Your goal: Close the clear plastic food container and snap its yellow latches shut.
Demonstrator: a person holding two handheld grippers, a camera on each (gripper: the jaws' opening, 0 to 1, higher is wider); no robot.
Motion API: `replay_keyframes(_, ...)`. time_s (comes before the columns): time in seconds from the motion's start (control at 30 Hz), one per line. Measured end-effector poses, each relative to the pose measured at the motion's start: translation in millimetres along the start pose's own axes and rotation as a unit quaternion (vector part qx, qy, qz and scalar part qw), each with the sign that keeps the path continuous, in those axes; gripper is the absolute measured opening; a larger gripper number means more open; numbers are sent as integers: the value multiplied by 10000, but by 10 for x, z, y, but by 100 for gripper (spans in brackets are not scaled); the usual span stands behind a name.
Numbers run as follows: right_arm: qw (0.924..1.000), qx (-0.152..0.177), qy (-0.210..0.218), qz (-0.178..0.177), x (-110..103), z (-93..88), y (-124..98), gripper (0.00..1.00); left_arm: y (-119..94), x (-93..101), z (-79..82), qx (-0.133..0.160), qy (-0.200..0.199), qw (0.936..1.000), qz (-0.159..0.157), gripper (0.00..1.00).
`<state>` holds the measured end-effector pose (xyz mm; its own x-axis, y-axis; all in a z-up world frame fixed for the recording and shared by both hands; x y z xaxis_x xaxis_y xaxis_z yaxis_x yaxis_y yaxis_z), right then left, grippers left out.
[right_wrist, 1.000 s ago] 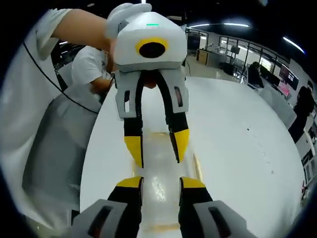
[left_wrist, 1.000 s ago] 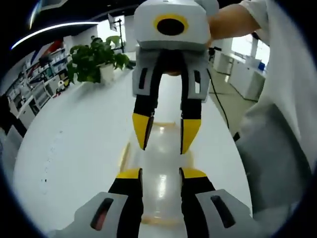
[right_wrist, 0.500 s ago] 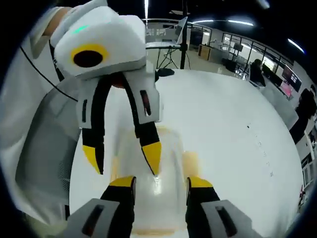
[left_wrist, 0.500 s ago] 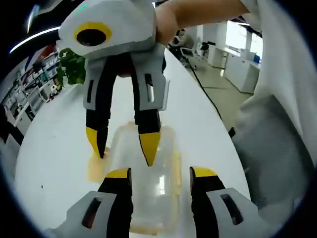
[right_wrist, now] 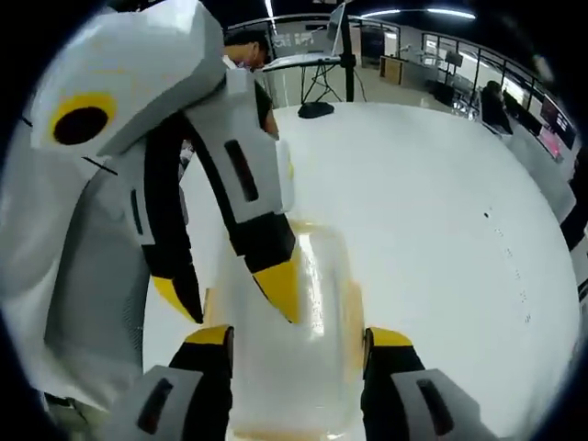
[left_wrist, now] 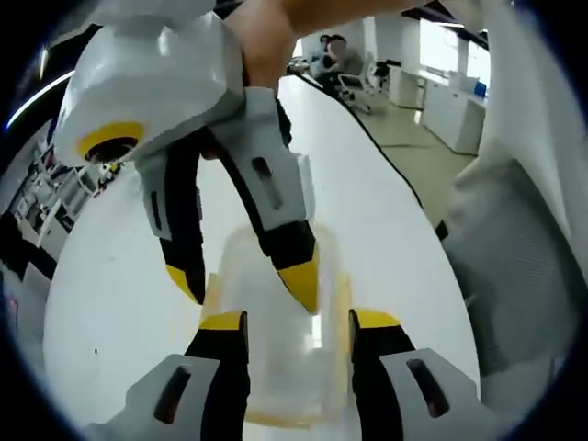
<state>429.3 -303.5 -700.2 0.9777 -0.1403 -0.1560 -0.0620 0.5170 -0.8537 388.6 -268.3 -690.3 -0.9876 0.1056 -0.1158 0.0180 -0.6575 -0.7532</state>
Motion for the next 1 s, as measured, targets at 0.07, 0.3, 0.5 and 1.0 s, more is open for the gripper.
replay_keyframes(0.07,9999,-103,-7,12,8,12,4,54,27,20,-13,-87,132,9999,4,43)
replay_keyframes(0.3,9995,-270,-170,-11,-10,7,8,54,77,55,-9,-322,587,9977,41,41)
replay_keyframes(0.5,9990,-440,-116,42,6,22,23,54,118,97,-35,-605,1024,9927,216,43)
replay_keyframes(1.0,9950,-860,102,489,72,39,78,50,132,64,-29,-765,950,9917,411,41)
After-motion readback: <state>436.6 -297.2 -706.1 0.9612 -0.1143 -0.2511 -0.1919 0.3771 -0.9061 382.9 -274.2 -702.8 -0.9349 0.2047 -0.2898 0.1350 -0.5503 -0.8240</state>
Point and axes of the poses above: the point that each gripper's makers call its tool centre point, and the gripper's own axes: y roughly forward along the fingers, x roughly to its right, z roughly out of its top, the point moved 4 cm from there along -y, roughly backward along the fingers, and after that the axes turned 2 degrees about y, right-handed, at the moved point
